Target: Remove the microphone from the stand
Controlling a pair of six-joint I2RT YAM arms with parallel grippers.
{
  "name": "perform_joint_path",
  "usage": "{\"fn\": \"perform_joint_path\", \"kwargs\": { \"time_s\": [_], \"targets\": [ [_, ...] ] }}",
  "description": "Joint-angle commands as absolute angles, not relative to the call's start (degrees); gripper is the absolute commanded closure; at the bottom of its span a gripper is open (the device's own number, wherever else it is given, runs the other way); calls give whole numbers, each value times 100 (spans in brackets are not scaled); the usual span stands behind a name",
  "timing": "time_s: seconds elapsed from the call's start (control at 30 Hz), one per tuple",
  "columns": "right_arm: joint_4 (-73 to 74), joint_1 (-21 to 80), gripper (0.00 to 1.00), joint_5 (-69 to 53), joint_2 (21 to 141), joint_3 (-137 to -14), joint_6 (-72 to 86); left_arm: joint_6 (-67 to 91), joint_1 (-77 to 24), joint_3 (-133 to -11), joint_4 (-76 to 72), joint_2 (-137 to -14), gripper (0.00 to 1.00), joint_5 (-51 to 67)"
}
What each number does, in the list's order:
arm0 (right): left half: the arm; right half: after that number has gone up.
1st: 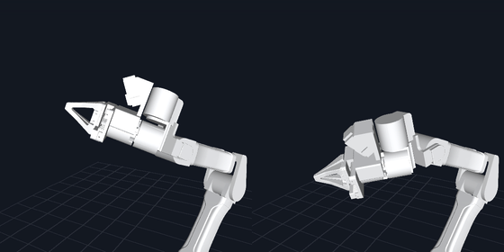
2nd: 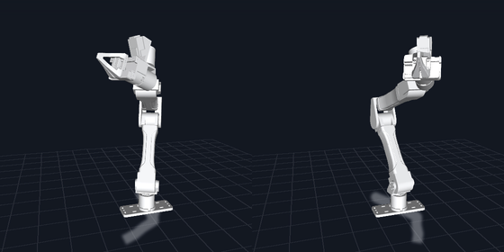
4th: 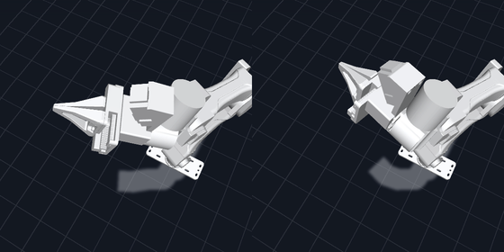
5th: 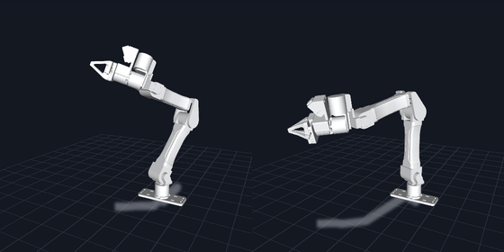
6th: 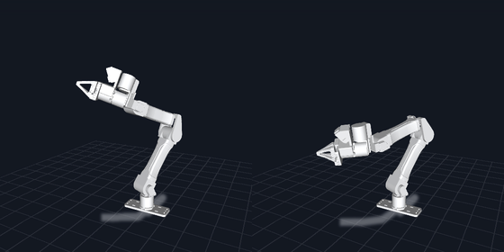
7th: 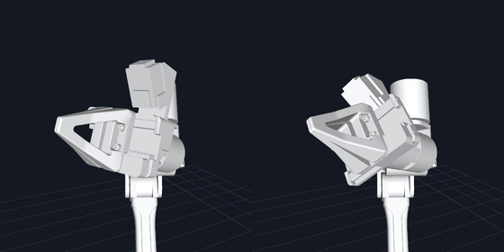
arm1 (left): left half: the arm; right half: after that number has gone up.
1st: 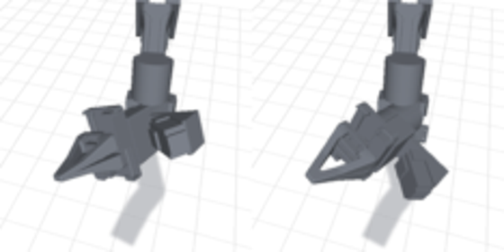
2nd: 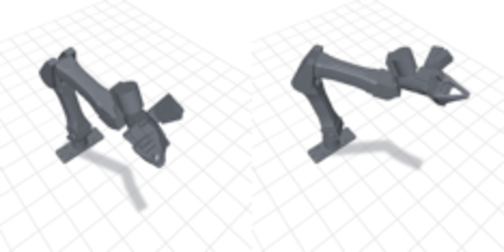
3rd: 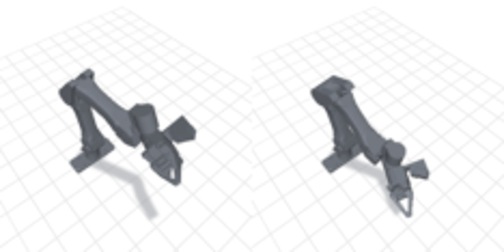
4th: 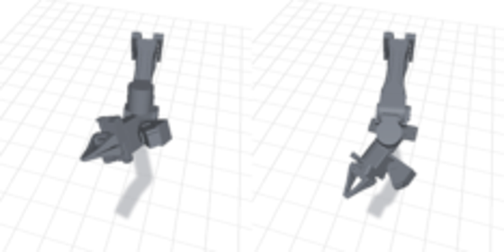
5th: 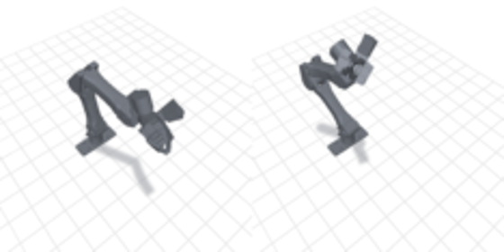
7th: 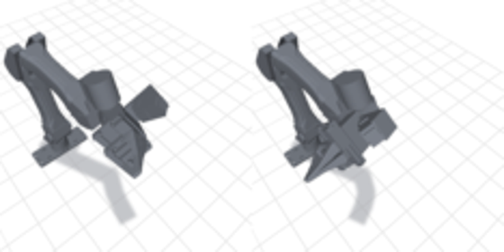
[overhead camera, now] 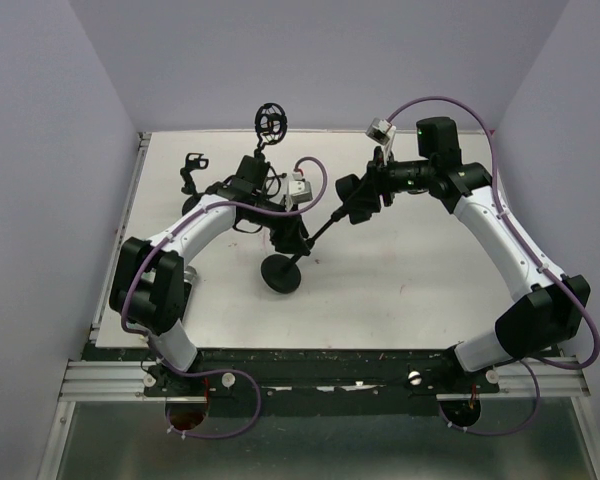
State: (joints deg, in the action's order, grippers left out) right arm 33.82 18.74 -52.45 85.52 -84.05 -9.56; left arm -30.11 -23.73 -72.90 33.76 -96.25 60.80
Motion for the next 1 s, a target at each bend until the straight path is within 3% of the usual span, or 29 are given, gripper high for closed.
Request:
{"fn": "perform_joint_path", "kwargs": {
  "time_s": [0.0,0.07,0.13,0.2,0.27,0.4,0.57,0.7,0.73,0.87,0.97],
  "targets": [
    [3173,1872,100,-5493,8455,-8561,-1020,-3138,-2505,-7163,3050,-9615,49,6013],
    [3147,1872,99,-5423,8446,-8569,-941,-2981,-2496,-7146,2945,-9607,65,5846],
    [3033,1872,99,-5283,8438,-8561,-678,-2788,-2505,-7058,2752,-9484,100,5653],
    [2892,1872,100,-4836,8516,-8613,-126,-2166,-2505,-6857,2192,-9195,100,5389],
    [2926,1854,100,-4284,8700,-8797,752,-1340,-2627,-6541,1358,-8730,100,4375],
    [3295,1741,99,-3973,9201,-9149,2256,-851,-3601,-5189,-1014,-7490,100,-676],
    [3682,1679,100,-3314,9412,-9053,2347,-775,-3990,-5211,-459,-7813,100,-827],
    [3543,1635,100,-3444,9378,-8833,2110,-492,-3929,-5282,-19,-7919,100,-39],
    [3481,1635,100,-3558,9361,-8772,2031,-492,-3877,-5282,-18,-7884,98,287],
    [3252,1635,99,-4077,9211,-8596,1645,-746,-3377,-5343,456,-7743,40,2393],
    [3138,1635,100,-4674,9088,-8473,1092,-1193,-2806,-5633,1000,-7866,26,3977]
  ]
}}
